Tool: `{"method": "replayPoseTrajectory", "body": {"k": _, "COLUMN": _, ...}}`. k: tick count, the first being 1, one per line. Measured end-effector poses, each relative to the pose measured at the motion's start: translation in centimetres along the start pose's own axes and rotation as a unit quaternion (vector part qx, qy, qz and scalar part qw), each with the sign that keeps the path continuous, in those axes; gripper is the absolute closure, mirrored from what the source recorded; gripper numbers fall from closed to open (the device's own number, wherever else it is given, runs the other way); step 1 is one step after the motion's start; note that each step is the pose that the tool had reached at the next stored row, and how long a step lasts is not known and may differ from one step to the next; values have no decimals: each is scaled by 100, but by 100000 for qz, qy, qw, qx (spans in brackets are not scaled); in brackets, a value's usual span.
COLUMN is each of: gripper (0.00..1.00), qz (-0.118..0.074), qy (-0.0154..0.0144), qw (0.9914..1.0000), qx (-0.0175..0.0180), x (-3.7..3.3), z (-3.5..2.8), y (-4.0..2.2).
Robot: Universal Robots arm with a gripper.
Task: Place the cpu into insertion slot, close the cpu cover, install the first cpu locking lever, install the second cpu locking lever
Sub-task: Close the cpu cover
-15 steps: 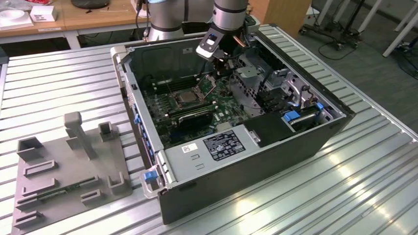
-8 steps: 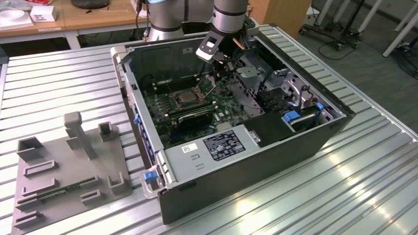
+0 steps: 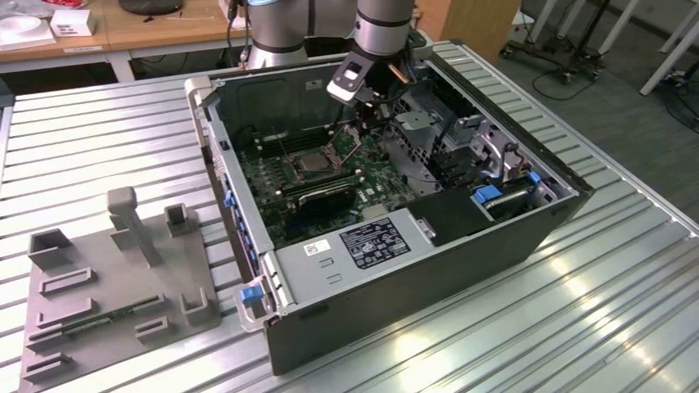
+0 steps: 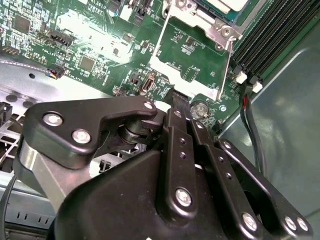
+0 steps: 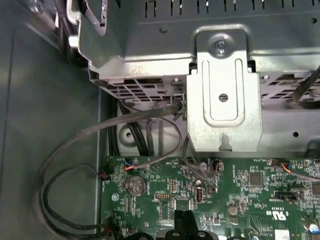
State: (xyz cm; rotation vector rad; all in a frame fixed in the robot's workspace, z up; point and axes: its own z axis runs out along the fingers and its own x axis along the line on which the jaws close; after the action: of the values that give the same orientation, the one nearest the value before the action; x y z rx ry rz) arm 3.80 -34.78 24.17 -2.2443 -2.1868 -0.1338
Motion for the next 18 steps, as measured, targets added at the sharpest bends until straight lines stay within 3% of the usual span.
{"method": "replayPoseTrajectory", "body": {"k": 8, "gripper": 89, "qz": -8, "qy": -51, "qw": 100000, "qx": -98, "x": 3, "z": -6, "y": -158}}
{"method": "replayPoseTrajectory", "body": {"k": 18, "gripper": 89, "qz": -33, "qy": -46, "qw": 99999, "qx": -466, "x": 8, "z": -14, "y": -416}}
